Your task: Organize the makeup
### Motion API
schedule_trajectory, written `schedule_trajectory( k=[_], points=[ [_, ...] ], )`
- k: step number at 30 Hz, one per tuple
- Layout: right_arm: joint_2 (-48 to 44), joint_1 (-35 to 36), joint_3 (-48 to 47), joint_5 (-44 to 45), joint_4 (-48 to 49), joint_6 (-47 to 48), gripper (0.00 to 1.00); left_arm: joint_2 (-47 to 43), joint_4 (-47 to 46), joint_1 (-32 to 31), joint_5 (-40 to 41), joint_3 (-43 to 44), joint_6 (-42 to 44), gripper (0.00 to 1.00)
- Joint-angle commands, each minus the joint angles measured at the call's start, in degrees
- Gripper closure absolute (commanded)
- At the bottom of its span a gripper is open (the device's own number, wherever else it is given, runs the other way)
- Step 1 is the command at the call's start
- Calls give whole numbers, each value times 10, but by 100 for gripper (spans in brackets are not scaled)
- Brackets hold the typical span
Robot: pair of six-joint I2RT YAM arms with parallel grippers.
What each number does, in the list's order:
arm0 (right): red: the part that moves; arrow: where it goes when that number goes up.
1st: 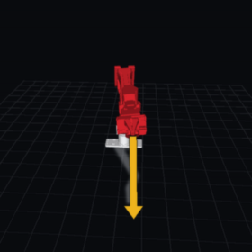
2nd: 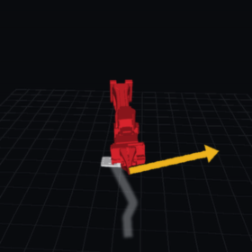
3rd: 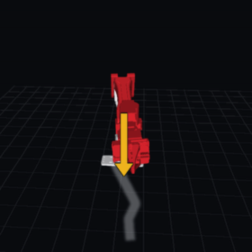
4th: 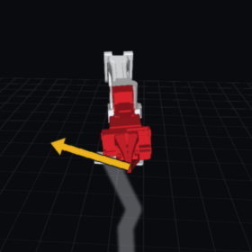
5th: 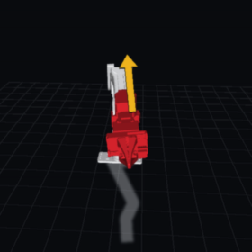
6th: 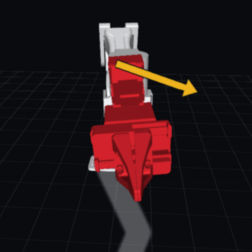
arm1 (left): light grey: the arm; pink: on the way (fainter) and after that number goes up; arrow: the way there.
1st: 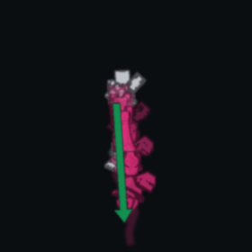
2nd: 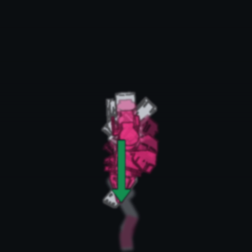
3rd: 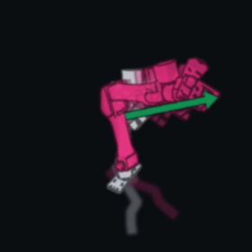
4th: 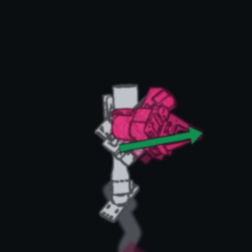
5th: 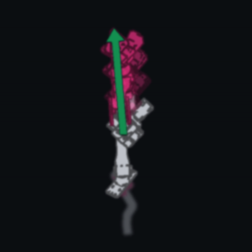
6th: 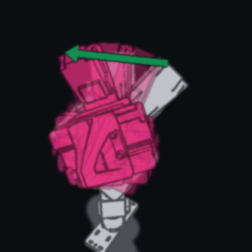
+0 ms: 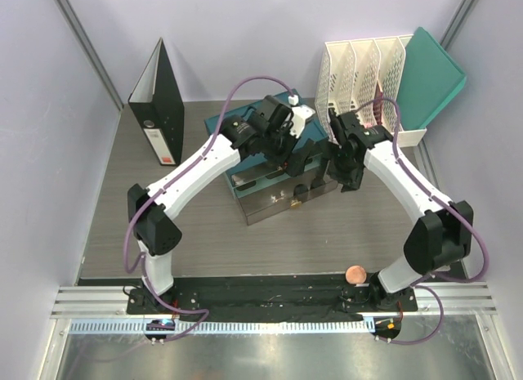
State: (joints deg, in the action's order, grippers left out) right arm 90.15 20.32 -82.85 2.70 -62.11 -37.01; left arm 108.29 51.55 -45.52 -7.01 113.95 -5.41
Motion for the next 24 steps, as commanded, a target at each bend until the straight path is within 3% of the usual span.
schedule_trajectory(
  k=[1,5,11,15,24],
  points=[
    [-57,-57,79,-12,27,-15,25,-36,-31,-24,-122,-19,3,5],
    [-81,-133,136,-59,87,-13,25,-18,-29,-74,-149,-13,6,6],
    [-27,-228,95,-73,117,37,25,54,-25,-153,-186,24,-7,7],
    [20,-263,86,-105,163,39,25,100,-20,-180,-205,46,-6,9],
    [99,-292,66,-129,208,53,25,196,-107,-217,-273,13,-52,19]
  ],
)
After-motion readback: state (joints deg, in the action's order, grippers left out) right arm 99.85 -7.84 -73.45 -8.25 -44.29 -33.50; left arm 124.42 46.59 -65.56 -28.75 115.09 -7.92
